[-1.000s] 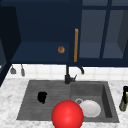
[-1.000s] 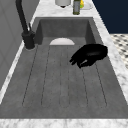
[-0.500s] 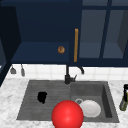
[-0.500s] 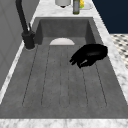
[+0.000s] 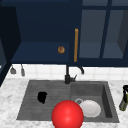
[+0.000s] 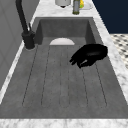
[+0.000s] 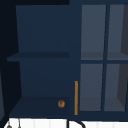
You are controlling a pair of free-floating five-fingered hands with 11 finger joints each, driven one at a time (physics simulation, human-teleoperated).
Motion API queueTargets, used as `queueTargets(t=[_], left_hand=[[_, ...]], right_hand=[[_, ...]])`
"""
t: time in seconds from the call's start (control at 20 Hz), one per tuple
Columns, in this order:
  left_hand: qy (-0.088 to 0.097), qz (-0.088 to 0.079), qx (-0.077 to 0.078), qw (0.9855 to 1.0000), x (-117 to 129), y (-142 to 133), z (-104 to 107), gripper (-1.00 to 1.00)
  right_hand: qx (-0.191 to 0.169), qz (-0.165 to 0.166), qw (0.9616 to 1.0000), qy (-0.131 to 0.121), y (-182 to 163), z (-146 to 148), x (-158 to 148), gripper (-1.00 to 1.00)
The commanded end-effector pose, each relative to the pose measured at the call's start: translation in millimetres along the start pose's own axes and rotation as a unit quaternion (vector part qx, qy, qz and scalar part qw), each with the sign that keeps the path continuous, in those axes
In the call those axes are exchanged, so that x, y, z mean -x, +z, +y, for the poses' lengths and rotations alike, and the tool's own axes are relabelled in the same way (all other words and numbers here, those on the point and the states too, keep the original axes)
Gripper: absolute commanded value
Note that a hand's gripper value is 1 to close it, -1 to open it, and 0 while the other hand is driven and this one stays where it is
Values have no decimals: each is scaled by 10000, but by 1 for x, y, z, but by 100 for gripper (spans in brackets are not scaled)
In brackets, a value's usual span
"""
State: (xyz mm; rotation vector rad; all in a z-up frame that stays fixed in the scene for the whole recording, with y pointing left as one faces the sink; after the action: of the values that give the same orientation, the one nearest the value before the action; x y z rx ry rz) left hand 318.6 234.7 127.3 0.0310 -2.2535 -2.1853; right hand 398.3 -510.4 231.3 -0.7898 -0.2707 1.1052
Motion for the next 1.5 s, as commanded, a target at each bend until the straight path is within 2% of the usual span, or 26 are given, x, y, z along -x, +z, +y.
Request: queueTargets(t=[0.0,0.2,0.3,0.5,0.7,0.9,1.15,1.25,1.3,1.4,1.45], left_hand=[[0,0,0,10000,0,0,0,0],[0,0,0,10000,0,0,0,0],[0,0,0,10000,0,0,0,0],[0,0,0,10000,0,0,0,0],[0,0,0,10000,0,0,0,0],[0,0,0,10000,0,0,0,0],[0,0,0,10000,0,0,0,0],[0,0,0,10000,0,0,0,0],[0,0,0,10000,0,0,0,0],[0,0,0,10000,0,0,0,0],[0,0,0,10000,0,0,0,0]], right_hand=[[-345,-123,9993,4,-4,3,-1,-100],[-389,-255,9989,18,-4,2,2,-100],[-377,-161,9992,39,-4,2,1,-100],[-522,-202,9984,51,0,6,1,-100],[-783,-457,9958,-95,-7,17,1,-100],[-755,-661,9947,-205,-14,27,3,-100],[-1129,-960,9888,-202,-17,37,2,-100],[-1280,-991,9868,-105,-16,38,-4,-100],[-1385,-978,9855,-11,-15,38,-8,100],[-1596,-969,9819,310,-10,35,-11,100],[-1512,-878,9839,379,-7,36,-10,100]])
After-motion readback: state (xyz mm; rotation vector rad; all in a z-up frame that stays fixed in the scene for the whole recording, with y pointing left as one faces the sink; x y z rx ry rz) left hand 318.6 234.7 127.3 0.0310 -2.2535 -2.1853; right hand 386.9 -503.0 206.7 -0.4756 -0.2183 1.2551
